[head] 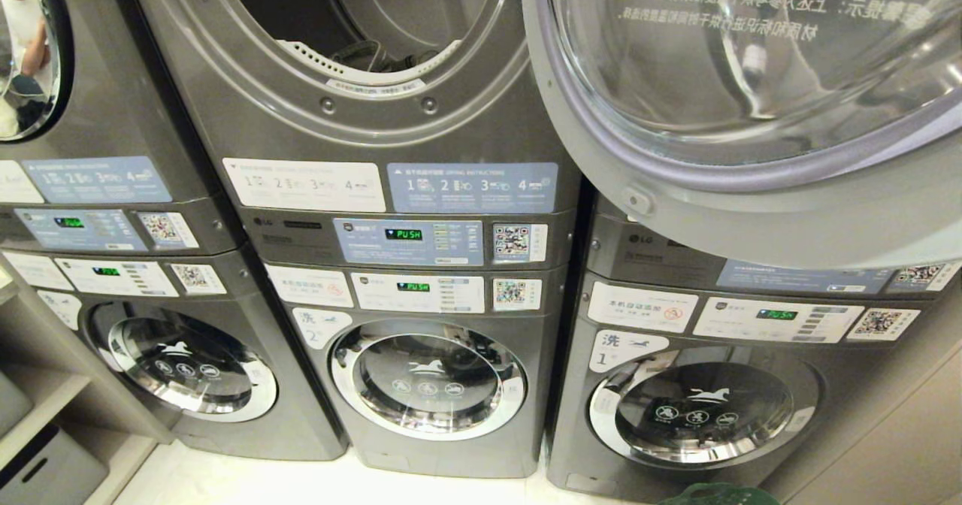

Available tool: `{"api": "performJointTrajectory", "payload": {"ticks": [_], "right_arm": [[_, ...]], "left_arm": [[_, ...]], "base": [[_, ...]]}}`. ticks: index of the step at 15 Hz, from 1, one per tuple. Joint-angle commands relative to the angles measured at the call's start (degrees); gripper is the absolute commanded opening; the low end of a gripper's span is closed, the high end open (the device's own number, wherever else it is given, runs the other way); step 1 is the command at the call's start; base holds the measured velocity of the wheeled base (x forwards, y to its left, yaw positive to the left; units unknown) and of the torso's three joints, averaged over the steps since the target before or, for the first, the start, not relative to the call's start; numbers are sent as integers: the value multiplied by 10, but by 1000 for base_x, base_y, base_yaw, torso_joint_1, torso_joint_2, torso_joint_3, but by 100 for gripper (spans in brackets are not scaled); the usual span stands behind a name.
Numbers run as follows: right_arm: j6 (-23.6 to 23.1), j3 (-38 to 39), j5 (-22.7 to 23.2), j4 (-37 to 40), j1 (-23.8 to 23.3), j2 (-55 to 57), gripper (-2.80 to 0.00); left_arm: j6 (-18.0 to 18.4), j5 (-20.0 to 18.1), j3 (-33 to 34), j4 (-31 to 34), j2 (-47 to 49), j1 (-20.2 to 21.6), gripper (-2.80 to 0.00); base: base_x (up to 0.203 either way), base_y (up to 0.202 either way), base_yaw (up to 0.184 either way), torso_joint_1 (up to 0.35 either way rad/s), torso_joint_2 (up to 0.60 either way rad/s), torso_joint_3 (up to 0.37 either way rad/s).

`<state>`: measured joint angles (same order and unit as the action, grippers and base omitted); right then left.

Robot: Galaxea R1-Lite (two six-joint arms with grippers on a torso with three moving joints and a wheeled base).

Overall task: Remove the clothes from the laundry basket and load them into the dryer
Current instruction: Close the dryer

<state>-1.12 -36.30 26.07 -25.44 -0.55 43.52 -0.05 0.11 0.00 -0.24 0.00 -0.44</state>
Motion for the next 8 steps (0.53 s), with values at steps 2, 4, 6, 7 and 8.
{"api": "performJointTrajectory", "payload": {"ticks": [2, 4, 6, 7, 8], "right_arm": [[0, 2, 50, -2, 0, 7, -280], [1, 1, 83, -2, 0, 8, -280], [0, 0, 103, -3, 1, 16, -280], [-1, -5, 110, -5, 1, 25, -280], [-2, -14, 114, -8, 1, 39, -280]], "left_arm": [[0, 0, 0, 0, 0, 0, -280], [0, 1, 0, 0, 0, 0, -280], [0, 0, 0, 0, 0, 0, -280], [0, 1, 0, 0, 0, 0, -280], [0, 0, 0, 0, 0, 0, -280]], "base": [[0, 0, 0, 0, 0, 0], [0, 0, 0, 0, 0, 0], [0, 0, 0, 0, 0, 0], [0, 0, 0, 0, 0, 0], [0, 0, 0, 0, 0, 0]]}}
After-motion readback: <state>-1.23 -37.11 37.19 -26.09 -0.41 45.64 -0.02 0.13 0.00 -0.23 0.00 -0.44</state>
